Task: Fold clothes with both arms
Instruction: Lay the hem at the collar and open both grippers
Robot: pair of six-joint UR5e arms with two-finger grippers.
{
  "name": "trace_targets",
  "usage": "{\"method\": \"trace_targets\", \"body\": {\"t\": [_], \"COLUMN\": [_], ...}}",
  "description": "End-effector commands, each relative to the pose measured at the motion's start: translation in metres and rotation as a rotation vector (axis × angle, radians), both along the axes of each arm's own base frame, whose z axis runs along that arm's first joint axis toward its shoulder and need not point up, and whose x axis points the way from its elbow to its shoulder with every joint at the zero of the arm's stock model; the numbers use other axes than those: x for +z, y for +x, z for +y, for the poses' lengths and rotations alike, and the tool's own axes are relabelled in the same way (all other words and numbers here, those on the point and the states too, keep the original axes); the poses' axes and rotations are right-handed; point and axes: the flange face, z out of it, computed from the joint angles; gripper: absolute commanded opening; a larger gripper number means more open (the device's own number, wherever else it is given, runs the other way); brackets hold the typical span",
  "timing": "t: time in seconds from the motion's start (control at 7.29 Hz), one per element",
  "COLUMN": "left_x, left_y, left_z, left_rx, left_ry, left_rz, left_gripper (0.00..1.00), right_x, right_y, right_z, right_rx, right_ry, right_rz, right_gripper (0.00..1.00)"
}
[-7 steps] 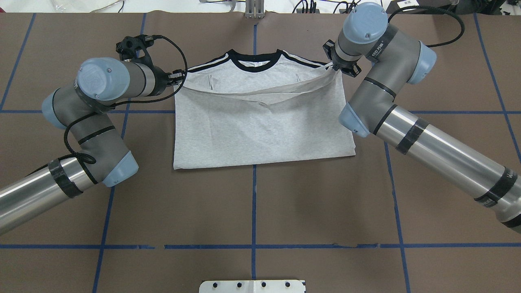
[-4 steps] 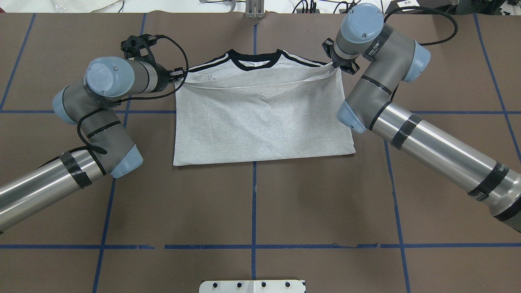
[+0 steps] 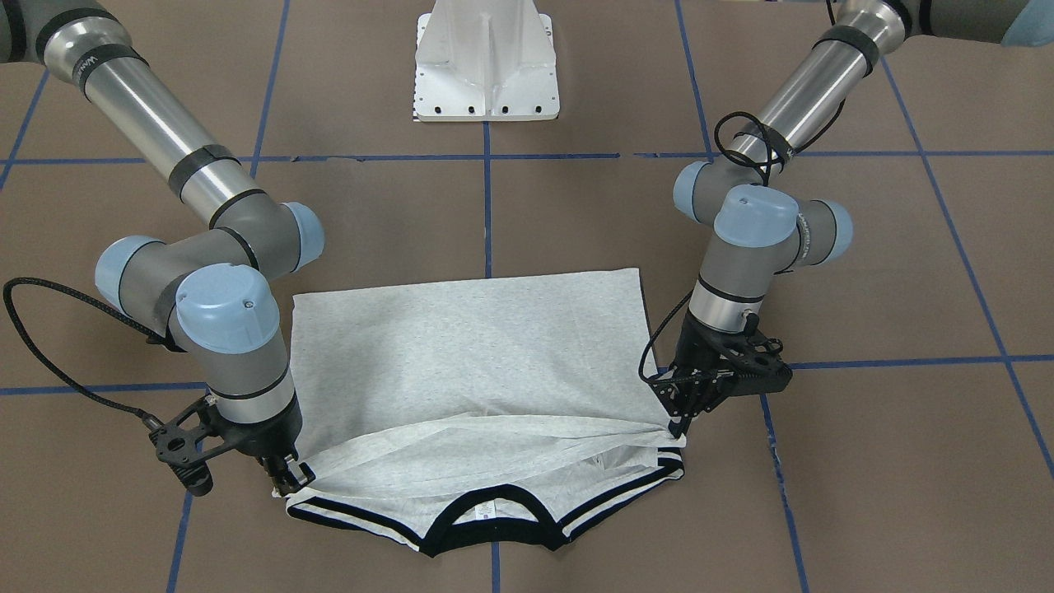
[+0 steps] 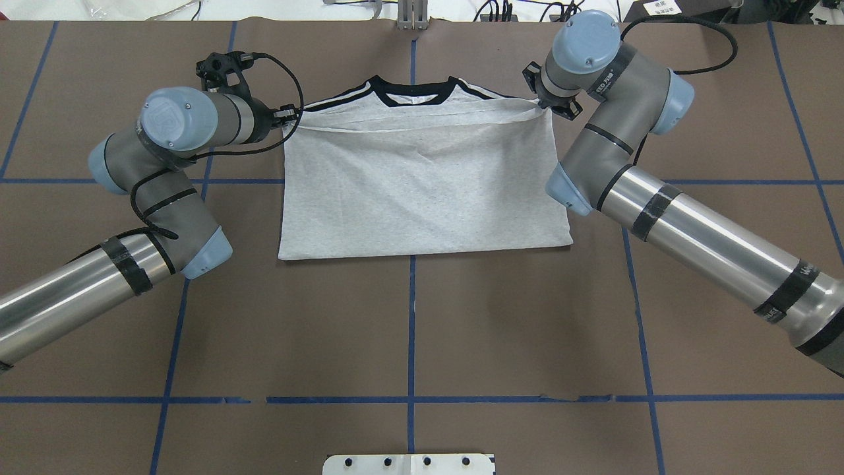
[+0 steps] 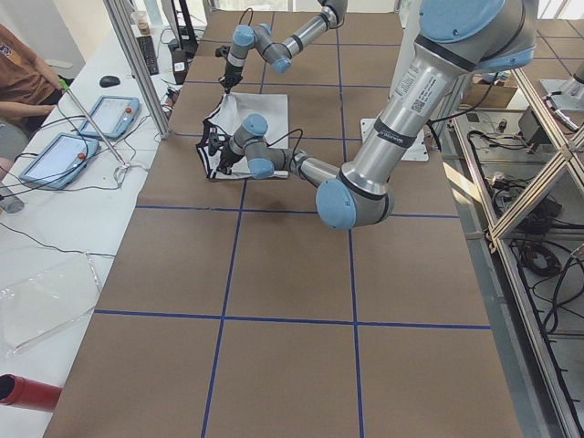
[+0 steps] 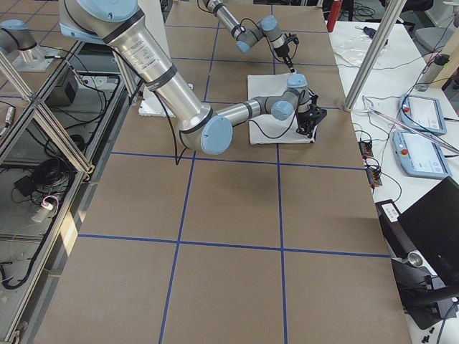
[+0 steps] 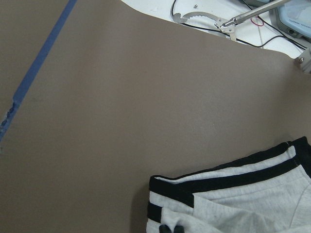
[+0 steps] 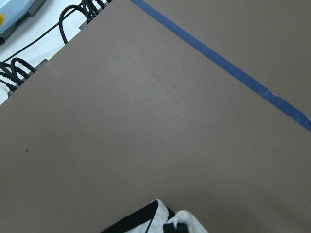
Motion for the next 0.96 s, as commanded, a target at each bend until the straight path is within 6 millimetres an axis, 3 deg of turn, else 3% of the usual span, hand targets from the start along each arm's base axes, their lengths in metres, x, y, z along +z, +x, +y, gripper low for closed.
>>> {"method": "trace_targets", "body": {"t": [0.0, 0.14, 0.27, 0.41, 0.55, 0.69, 0.82], "left_x": [0.006, 0.008, 0.008, 0.008, 0.0, 0.002, 0.002], "left_y": [-0.018, -0.021, -0.022, -0.034, -0.05, -0.052, -0.052], "left_z": [-0.015, -0.018, -0.019, -0.025, -0.028, -0.025, -0.023], "left_rx": [-0.005, -0.005, -0.006, 0.0, 0.053, 0.067, 0.07], "left_ry": [0.028, 0.024, 0.022, 0.016, 0.033, 0.04, 0.042], "left_rz": [-0.033, -0.035, -0.033, -0.019, 0.05, 0.067, 0.07], "left_gripper": [0.38, 0.43, 0.43, 0.43, 0.43, 0.44, 0.45], "right_x": [0.002, -0.003, -0.005, -0.013, -0.023, -0.019, -0.003], "right_y": [0.0, 0.001, 0.002, 0.016, 0.025, 0.015, 0.017], "right_z": [-0.001, -0.002, -0.002, -0.008, 0.004, 0.046, 0.097], "right_rx": [0.002, 0.0, 0.001, 0.021, 0.023, -0.008, -0.007], "right_ry": [0.007, 0.04, 0.046, 0.051, 0.064, 0.046, 0.018], "right_rz": [0.002, -0.009, -0.014, -0.032, -0.069, -0.119, -0.166], "right_gripper": [0.35, 0.61, 0.82, 0.81, 0.81, 0.82, 0.81]}}
